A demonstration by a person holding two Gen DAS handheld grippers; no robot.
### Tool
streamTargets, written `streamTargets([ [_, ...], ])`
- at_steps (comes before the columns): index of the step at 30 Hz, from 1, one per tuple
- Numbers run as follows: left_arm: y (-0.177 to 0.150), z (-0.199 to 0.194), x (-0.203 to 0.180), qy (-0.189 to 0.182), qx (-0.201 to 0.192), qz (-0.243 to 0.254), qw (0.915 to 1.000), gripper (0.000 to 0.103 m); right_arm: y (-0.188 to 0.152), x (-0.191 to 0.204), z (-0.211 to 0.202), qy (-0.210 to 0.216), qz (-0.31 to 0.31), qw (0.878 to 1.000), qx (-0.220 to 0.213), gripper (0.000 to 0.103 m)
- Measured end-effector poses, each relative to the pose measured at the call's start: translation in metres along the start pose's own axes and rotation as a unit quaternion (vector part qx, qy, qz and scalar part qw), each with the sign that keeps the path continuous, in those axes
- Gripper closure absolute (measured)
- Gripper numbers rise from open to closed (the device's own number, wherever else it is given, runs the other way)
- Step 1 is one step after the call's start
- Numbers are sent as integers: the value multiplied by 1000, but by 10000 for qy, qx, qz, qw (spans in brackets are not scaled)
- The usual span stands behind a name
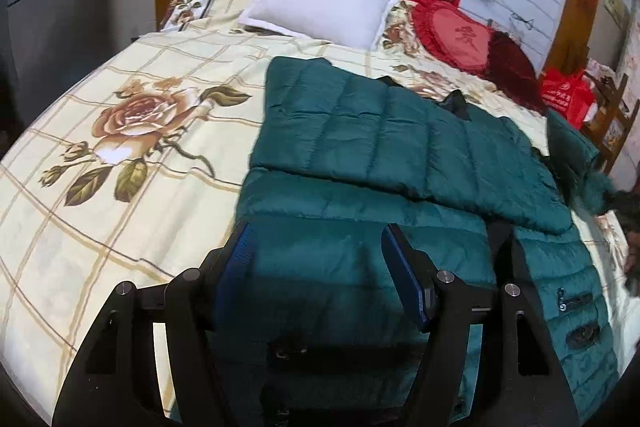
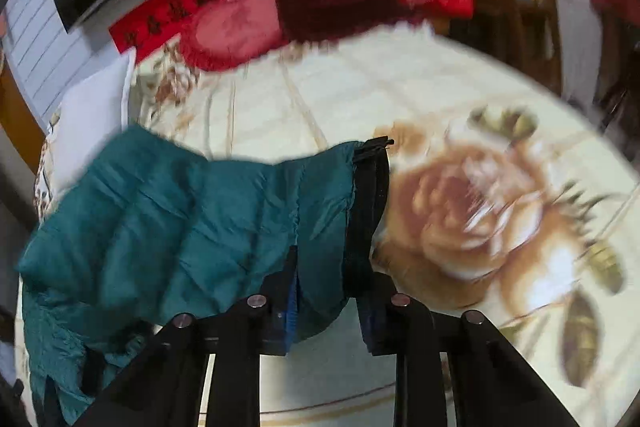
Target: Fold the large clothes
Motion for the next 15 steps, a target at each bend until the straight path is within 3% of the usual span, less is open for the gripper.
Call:
streamTargets([
  [4,2,6,7,245,122,-56,9996,37,23,-17,-63,-702,23,9968,-369,81],
  [9,1,14,17,460,362,-168,9981,24,53,-34,-149,-1488,123,9853,-830,81],
  [12,3,14,22,475,443,-184,9977,24,72,-11,-184,-1470,-37,9829,-1107,82],
  [15,7,9,33,411,455,-341,9975,24,91,38,-203,-1109,-351,9838,-1366,82],
])
Point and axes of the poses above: each gripper's, at about its wrist camera, not at the fingertips, and z roughly the way its jaws point, x to its left, y to its top, the point moved 1 cm from there along z, roughly the way its jaws point, and after that the axes turned 13 degrees about -z, right-handed, at the moved point
